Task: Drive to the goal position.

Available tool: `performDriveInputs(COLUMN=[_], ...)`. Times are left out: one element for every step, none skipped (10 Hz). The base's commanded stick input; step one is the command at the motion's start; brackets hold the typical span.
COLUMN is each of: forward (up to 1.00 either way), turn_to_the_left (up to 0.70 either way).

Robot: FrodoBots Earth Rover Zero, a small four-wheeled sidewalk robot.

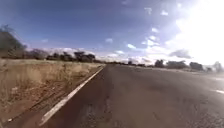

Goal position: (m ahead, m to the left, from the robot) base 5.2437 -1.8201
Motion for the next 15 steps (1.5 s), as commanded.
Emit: performDriveInputs(forward=[0.50, 0.50, 0.50, 0.50, 0.50, 0.50, 0.50, 0.50, 0.50, 0.50, 0.50, 0.50, 0.50, 0.50, 0.50], turn_to_the_left=[0.00, 0.00, 0.00, 0.00, 0.00, 0.00, 0.00, 0.00, 0.00, 0.00, 0.00, 0.00, 0.00, 0.00, 0.00])
